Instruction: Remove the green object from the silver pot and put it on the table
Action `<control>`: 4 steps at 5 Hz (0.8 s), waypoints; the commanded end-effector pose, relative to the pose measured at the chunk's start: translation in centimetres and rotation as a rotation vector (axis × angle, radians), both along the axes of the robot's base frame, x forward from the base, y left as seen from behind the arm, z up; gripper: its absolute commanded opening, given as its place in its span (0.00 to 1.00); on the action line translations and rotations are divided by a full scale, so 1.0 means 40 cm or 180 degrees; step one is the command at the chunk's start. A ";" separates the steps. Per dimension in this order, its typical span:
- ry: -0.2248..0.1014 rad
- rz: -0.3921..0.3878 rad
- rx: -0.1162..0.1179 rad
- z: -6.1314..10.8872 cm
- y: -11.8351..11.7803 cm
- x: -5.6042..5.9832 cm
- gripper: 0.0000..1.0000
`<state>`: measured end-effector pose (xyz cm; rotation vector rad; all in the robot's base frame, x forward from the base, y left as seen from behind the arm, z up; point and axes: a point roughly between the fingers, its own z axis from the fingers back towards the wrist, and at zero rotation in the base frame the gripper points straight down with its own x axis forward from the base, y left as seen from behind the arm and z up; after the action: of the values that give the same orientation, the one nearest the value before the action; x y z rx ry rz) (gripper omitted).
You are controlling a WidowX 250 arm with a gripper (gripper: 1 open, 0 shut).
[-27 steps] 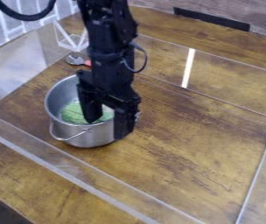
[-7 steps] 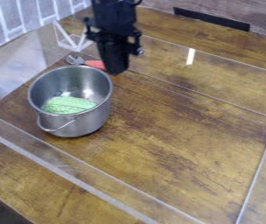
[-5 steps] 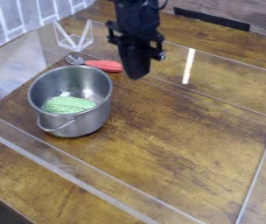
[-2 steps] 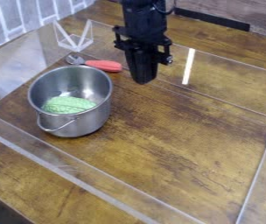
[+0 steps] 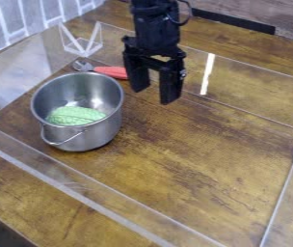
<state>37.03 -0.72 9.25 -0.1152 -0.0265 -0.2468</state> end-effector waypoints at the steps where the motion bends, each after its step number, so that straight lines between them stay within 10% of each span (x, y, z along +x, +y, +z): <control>1: -0.0067 0.0081 0.0050 0.049 0.008 -0.002 1.00; 4: 0.0109 0.0219 0.0169 0.050 0.026 -0.015 1.00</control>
<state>35.69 0.27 9.31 -0.0750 0.0705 -0.1731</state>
